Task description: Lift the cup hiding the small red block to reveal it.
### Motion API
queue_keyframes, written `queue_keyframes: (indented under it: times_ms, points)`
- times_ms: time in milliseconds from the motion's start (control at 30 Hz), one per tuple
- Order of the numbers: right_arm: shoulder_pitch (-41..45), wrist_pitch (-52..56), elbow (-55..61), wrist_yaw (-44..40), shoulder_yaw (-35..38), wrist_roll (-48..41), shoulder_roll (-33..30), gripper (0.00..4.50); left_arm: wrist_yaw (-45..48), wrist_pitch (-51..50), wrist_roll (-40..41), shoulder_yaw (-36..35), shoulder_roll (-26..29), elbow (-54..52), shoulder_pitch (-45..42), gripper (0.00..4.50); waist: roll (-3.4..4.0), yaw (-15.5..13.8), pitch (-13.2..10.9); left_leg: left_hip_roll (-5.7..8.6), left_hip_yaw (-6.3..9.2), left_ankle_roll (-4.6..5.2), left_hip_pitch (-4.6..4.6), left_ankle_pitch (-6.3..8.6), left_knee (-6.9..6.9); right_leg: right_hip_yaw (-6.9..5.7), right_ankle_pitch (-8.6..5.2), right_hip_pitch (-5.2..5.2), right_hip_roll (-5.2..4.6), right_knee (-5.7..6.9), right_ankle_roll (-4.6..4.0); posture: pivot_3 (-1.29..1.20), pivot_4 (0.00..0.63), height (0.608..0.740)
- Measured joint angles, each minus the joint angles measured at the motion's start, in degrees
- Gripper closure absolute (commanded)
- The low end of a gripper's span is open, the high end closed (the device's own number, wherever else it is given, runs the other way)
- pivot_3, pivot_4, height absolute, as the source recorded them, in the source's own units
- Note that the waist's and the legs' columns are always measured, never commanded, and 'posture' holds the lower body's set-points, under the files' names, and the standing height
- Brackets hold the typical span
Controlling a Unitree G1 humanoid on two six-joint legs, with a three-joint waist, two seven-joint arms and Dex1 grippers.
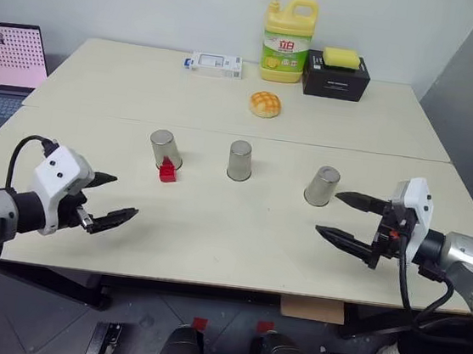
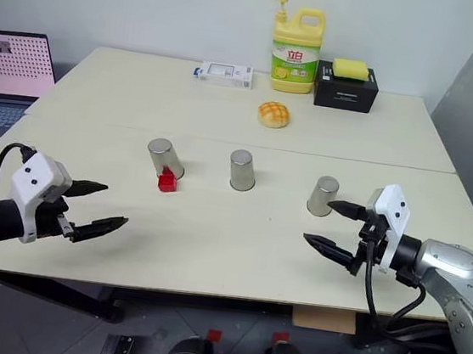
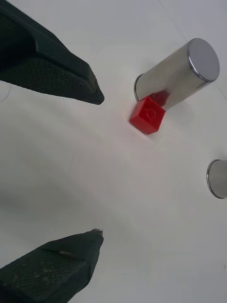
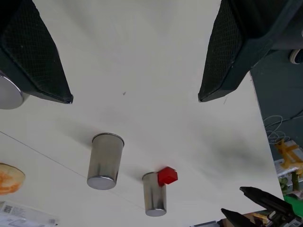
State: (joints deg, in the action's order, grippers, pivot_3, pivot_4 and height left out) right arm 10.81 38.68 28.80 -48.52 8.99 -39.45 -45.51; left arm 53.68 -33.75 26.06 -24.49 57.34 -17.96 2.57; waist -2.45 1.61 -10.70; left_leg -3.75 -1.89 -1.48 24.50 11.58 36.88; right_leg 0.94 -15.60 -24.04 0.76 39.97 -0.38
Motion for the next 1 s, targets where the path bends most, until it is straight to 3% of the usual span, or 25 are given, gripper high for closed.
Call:
queue_keyframes:
  times_ms: [1000]
  points:
    - [4.1, 0.7, -0.1, -0.3, -0.9, -0.8, 0.1, 0.0, -3.7, -1.6, 0.7, -3.1, -0.9, -0.7, 0.7, 0.02, 0.0, 0.0, 0.0, 0.0, 0.0, 0.0, 0.0, 0.0, 0.0, 0.01, 0.0, 0.0, 0.0, 0.0, -0.01, 0.0, 0.15, 0.74]
